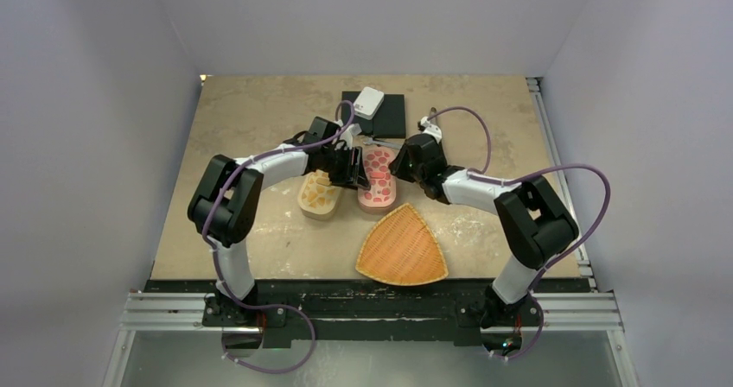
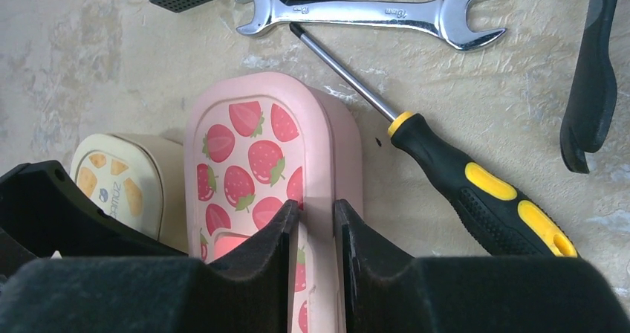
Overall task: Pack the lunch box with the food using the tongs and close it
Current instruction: Close the box lid on the packing box.
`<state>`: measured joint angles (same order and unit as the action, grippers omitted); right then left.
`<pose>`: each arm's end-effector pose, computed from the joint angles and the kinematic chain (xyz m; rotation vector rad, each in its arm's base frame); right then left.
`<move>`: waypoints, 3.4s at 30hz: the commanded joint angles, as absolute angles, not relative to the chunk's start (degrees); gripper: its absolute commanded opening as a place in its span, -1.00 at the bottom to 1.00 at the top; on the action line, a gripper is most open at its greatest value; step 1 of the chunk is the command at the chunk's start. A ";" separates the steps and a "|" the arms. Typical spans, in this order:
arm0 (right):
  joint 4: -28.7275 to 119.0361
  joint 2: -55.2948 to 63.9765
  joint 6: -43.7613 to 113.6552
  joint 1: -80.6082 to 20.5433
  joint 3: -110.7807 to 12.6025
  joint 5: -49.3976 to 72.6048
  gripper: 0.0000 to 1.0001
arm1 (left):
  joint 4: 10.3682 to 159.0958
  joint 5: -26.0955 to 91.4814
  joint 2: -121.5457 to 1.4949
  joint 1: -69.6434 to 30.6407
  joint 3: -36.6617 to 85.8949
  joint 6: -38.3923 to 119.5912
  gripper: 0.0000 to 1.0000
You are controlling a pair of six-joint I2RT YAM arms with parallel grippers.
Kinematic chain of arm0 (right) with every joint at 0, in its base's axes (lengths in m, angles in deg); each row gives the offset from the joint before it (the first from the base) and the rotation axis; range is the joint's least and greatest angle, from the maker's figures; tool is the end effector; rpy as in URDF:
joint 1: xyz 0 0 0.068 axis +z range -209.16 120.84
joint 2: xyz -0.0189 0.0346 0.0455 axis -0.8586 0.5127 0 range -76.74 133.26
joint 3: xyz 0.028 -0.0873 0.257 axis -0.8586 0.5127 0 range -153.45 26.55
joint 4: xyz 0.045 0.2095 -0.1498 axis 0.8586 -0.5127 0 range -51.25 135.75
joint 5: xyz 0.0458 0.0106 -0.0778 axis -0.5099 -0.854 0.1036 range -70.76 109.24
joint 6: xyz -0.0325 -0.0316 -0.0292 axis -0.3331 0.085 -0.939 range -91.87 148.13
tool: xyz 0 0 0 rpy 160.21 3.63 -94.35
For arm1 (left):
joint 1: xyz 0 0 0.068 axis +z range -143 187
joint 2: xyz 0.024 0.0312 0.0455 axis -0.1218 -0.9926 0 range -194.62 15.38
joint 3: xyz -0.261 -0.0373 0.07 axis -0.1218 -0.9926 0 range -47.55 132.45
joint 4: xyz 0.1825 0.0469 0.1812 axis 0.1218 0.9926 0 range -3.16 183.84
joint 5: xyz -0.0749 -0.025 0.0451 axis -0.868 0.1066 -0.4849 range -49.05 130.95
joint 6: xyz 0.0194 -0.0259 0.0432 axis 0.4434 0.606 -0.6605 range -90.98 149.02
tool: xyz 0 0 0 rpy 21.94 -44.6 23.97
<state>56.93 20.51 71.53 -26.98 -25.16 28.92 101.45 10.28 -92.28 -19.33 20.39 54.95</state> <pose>0.3059 0.1855 0.1810 0.3151 2.1955 0.5681 0.3395 -0.1883 0.1695 0.2413 2.6303 -1.0208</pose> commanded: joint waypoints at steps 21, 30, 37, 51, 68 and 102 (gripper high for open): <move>51.13 20.37 75.32 -23.59 -17.83 29.80 -0.30 | 108.38 18.93 -94.98 -21.48 24.16 50.40 -0.23; 47.92 11.83 75.45 -23.52 -14.40 27.68 -0.19 | 112.81 23.17 -98.02 -23.26 26.12 48.09 -0.24; 42.31 7.06 72.70 -23.27 -17.29 26.88 -0.15 | 113.51 24.87 -98.87 -24.18 26.71 47.50 -0.25; 34.84 12.14 71.39 -20.77 -20.62 30.53 -0.32 | 113.99 25.31 -98.84 -24.64 27.01 47.26 -0.26; 36.87 16.24 75.22 -20.62 -10.66 27.57 -0.42 | 113.23 24.00 -97.87 -24.91 26.95 47.13 -0.15; 36.13 27.75 58.08 -31.35 -46.30 23.91 0.11 | 114.61 25.03 -99.25 -26.66 26.89 45.28 -0.20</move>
<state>33.80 25.43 60.05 -31.08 -42.97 25.20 111.74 20.16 -95.25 -24.51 29.26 48.44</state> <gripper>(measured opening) 0.544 0.403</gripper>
